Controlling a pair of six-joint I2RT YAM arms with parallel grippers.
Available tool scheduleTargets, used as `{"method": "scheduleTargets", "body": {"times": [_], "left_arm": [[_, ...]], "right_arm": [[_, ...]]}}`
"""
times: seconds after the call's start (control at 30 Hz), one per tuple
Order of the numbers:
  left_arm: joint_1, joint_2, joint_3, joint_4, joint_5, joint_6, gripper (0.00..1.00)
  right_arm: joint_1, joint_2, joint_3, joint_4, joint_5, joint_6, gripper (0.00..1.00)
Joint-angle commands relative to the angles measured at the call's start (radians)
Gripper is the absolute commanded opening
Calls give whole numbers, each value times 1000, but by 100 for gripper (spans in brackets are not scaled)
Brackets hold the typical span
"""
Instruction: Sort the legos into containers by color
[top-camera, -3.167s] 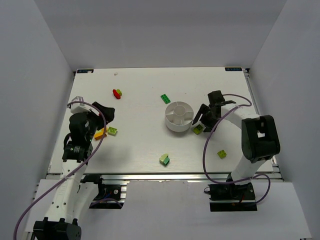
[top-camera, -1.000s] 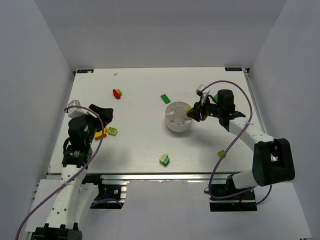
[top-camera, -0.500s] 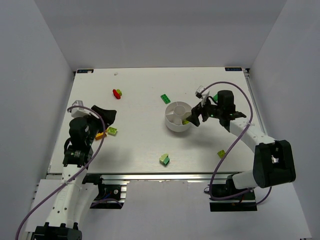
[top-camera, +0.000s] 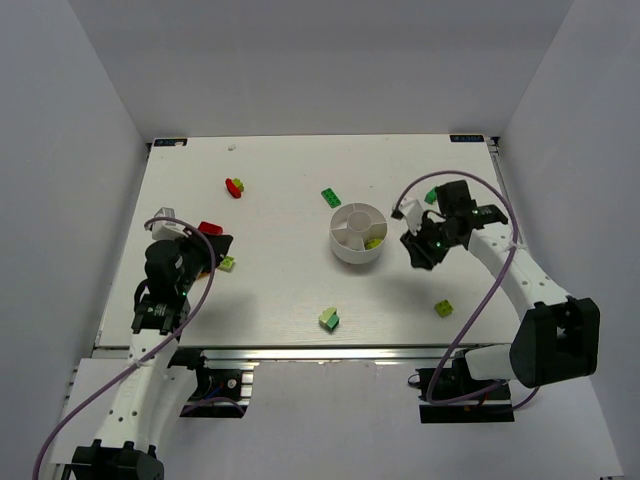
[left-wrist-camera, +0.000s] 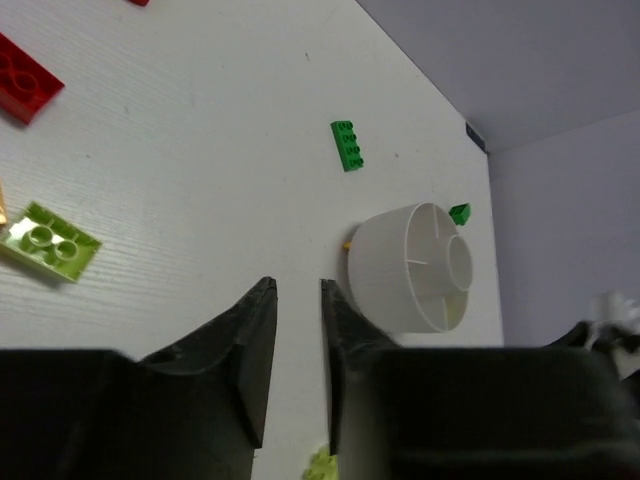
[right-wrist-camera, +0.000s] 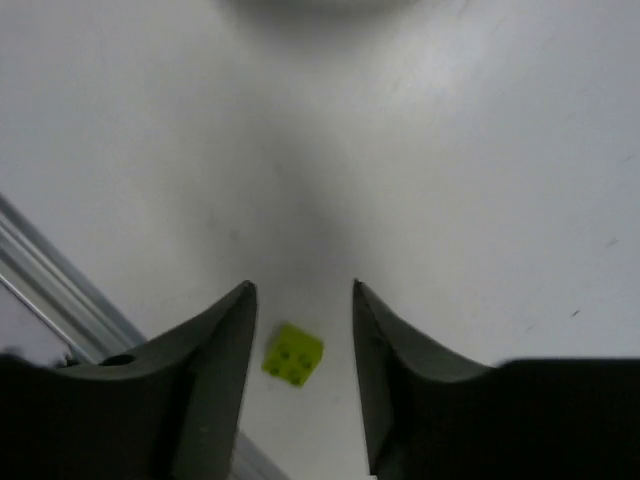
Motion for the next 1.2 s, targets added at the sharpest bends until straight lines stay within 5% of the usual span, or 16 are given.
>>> {"method": "scheduleTargets", "body": {"times": [0.0, 0.07, 0.13, 0.63, 0.83, 0.9, 0.93, 0.97, 1.17], "left_arm": [[-2, -10, -16, 26, 26, 3, 38], [-3, -6, -19, 29, 25, 6, 55], [-3, -2, -24, 34, 26, 7, 62], [-3, -14, -34, 37, 25, 1, 70], [-3, -25, -27, 16, 16, 4, 70], [-3, -28, -28, 13, 14, 4, 70], [-3, -31, -28, 13, 11, 1, 70], [-3, -32, -30, 14, 13, 1, 70], [-3, -33, -31, 16, 14, 1, 70]], "right_arm": [[4, -20, -107, -277, 196, -42, 52], [4, -36, -166, -279, 229, -49, 71], [4, -35, -191, -271, 261, -39, 88], [7, 103, -308, -60, 413, 80, 85], [7, 134, -322, 11, 430, 114, 68], [7, 135, -325, 17, 421, 115, 54], [8, 131, -328, 19, 418, 117, 36], [8, 120, -329, 20, 415, 117, 29], [8, 47, -268, 17, 329, 116, 5]]}}
